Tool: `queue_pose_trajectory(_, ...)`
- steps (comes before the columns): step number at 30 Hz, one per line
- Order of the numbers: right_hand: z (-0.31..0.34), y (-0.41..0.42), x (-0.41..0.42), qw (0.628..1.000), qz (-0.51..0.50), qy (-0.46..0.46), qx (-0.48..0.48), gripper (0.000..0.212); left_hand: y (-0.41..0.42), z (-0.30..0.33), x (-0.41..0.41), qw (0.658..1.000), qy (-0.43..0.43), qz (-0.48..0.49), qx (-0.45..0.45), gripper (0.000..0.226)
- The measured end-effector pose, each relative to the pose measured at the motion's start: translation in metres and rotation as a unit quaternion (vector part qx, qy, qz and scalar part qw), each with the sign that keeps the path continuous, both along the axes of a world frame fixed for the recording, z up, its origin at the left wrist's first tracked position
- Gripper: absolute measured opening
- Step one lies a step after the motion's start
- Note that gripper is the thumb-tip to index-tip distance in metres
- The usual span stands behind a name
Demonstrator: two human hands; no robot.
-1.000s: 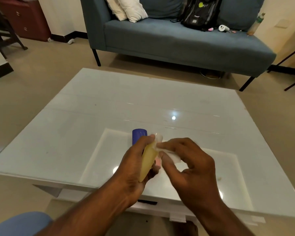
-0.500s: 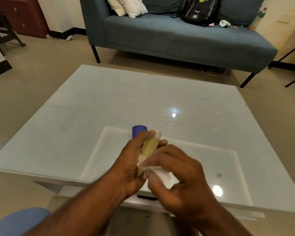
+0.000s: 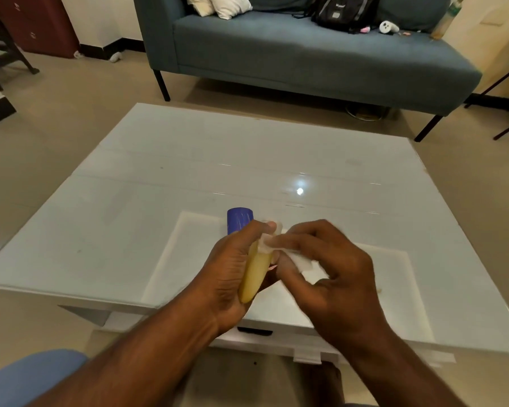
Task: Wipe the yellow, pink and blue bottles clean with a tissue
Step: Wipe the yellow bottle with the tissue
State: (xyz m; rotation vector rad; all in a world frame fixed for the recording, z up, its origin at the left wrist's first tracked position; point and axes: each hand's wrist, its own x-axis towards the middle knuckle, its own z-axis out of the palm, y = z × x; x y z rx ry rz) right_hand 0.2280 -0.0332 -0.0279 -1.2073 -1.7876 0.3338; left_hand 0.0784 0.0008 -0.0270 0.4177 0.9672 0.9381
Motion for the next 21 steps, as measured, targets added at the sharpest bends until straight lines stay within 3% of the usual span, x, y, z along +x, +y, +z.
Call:
queue_pose_trajectory(2, 0.001, 0.002, 0.001, 1.000, -0.008, 0.010, -0.004, 0.023, 0.000, -0.002, 0.001, 1.000, 0.010, 0.014, 0.003, 0.060)
queue_pose_trajectory(7, -0.004, -0.017, -0.016, 0.986, 0.159, -0.048, -0.011, 0.022, 0.005, -0.004, -0.008, 0.998, -0.048, -0.025, -0.022, 0.042)
queue_pose_trajectory(10, -0.002, -0.009, -0.010, 0.991, 0.129, -0.041, -0.004, 0.021, 0.008, -0.002, -0.011, 0.999, -0.035, -0.027, 0.020, 0.047)
queue_pose_trajectory(14, 0.003, 0.003, 0.004, 0.998, 0.013, 0.067, -0.008, 0.026, 0.004, 0.006, -0.004, 0.992, 0.092, -0.021, 0.082, 0.053)
queue_pose_trajectory(18, 0.002, 0.006, 0.010, 0.977, -0.063, 0.192, -0.065, 0.023, 0.001, 0.002, 0.003, 0.970, 0.178, -0.043, 0.159, 0.062)
queue_pose_trajectory(21, 0.006, 0.008, 0.012, 0.979, -0.062, 0.188, -0.053, 0.016, -0.001, 0.001, 0.001, 0.929, 0.267, -0.074, 0.246, 0.061)
